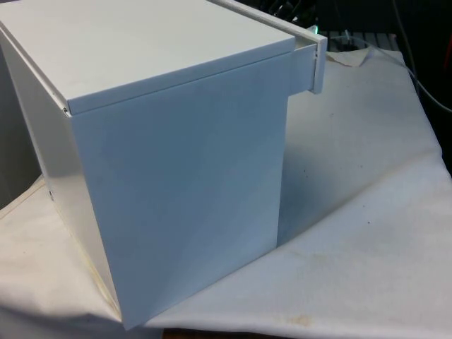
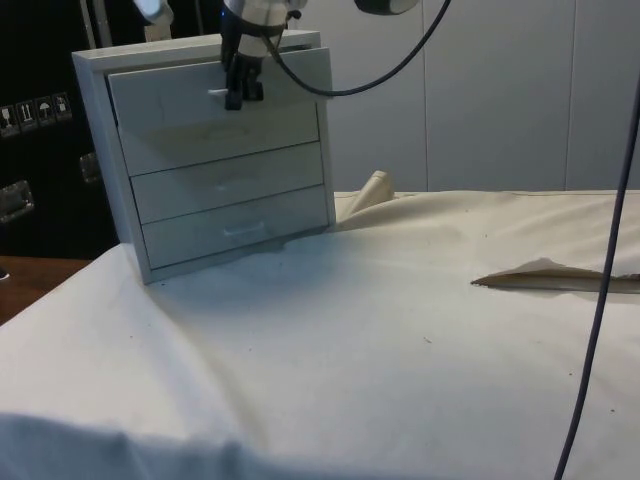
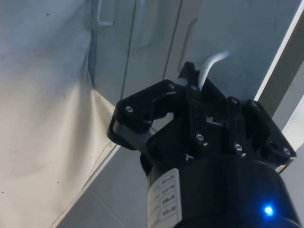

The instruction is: Open the drawer, then close it.

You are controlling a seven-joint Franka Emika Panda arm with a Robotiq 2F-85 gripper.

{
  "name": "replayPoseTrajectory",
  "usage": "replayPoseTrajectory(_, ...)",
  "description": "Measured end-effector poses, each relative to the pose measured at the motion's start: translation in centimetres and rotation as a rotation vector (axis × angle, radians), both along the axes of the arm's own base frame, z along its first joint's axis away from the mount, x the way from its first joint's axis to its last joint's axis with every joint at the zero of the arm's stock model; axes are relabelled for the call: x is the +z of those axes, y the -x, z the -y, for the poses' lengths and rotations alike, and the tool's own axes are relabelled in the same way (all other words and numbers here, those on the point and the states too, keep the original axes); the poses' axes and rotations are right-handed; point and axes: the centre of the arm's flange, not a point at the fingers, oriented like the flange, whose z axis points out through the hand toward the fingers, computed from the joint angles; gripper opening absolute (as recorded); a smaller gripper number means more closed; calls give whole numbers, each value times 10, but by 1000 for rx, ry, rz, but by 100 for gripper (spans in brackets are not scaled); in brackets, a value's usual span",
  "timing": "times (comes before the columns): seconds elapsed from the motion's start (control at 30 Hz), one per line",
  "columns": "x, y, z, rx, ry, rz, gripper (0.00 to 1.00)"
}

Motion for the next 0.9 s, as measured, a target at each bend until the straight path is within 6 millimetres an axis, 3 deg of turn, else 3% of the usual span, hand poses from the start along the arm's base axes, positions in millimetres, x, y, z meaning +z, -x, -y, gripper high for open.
replayPoseTrajectory(0.9,-4,19,-17,-6,8,12,0)
